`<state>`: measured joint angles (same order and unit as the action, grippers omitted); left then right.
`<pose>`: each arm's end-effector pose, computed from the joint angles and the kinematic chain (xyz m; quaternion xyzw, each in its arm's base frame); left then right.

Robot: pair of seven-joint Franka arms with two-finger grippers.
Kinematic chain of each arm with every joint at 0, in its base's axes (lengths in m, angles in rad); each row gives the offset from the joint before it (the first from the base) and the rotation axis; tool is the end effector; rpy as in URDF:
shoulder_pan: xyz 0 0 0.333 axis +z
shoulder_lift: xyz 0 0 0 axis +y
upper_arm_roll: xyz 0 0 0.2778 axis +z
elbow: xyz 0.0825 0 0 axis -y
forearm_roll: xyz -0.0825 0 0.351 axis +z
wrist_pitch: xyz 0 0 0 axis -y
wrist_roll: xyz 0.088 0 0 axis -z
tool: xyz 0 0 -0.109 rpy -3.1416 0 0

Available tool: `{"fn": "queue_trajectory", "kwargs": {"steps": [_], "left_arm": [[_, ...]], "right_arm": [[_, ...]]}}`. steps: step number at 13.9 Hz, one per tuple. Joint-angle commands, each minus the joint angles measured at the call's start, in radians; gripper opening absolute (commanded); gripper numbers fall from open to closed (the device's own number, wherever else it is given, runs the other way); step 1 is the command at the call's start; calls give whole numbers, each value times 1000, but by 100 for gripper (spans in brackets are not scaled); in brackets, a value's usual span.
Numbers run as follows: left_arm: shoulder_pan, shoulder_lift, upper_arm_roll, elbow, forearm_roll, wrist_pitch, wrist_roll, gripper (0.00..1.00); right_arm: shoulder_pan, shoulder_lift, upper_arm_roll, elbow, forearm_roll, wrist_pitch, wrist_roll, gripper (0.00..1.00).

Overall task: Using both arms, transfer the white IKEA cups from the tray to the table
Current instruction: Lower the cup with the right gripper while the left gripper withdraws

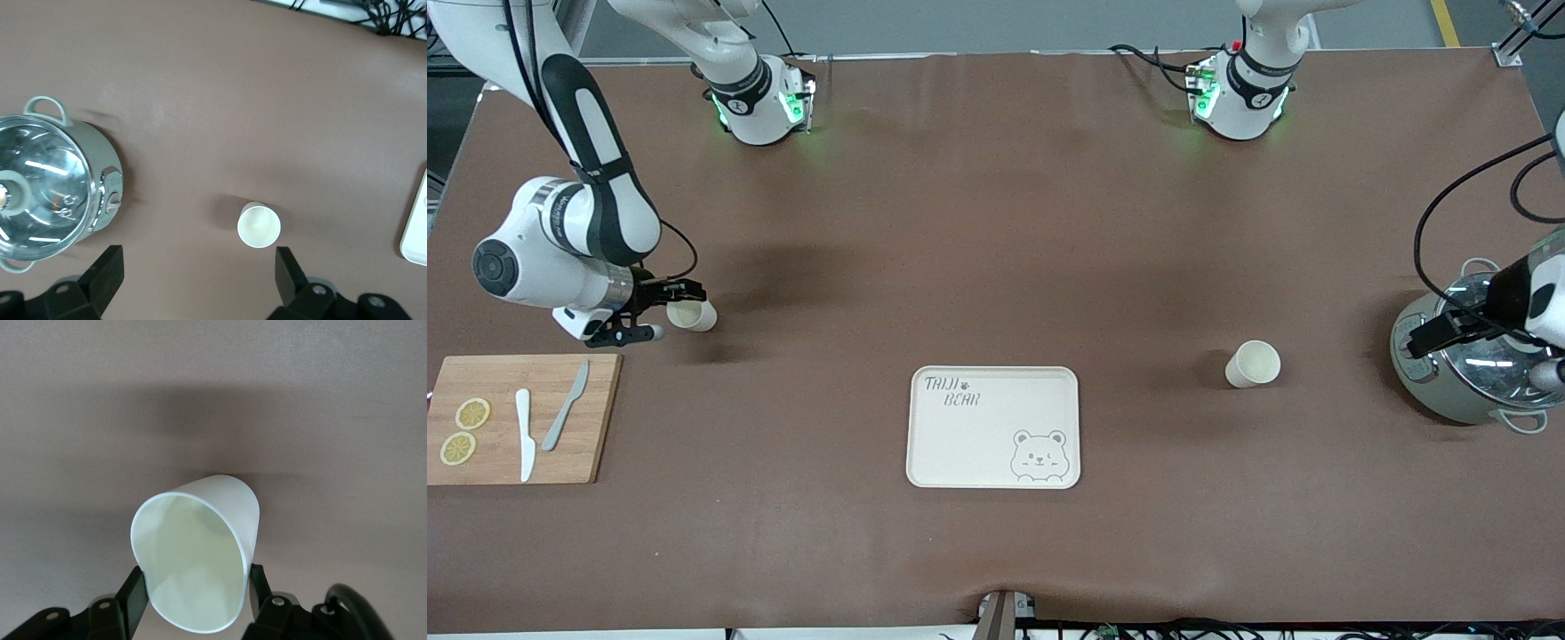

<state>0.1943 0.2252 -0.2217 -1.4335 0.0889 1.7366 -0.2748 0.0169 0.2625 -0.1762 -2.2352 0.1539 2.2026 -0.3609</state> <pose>0.5948 0.0053 0.5378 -0.9915 -0.1215 -0.0441 0.0132 0.4761 -0.0732 0.2208 -0.9881 -0.0454 0.1305 0.0677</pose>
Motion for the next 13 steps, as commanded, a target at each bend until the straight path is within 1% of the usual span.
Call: {"fn": "queue_trajectory", "kwargs": {"steps": [1,2,4,5,6,9,13], "left_arm": [[27,-53,-5,-1,-6,-40,25,100],[30,-73,-5,-2,-8,-51,44,100],[31,-83,-7,2,-14,-58,60,100],[31,-86,-8,2,-12,-58,60,100],[30,-86,-8,2,-11,-58,55,100],[25,-108,-21,1,-18,-75,55,100],[22,-135,-33,-1,-18,-178,54,100]], "right_arm": [[-20,9,20,3,-4,8,-15,65],[-22,8,20,8,-4,6,-15,72],[-22,9,20,26,-5,-12,-16,79],[-22,11,18,44,-5,-46,-15,82],[-20,12,20,70,-5,-88,-12,88],[-20,27,18,179,-7,-242,-7,90],[-28,104,18,394,-11,-485,-4,91]]}}
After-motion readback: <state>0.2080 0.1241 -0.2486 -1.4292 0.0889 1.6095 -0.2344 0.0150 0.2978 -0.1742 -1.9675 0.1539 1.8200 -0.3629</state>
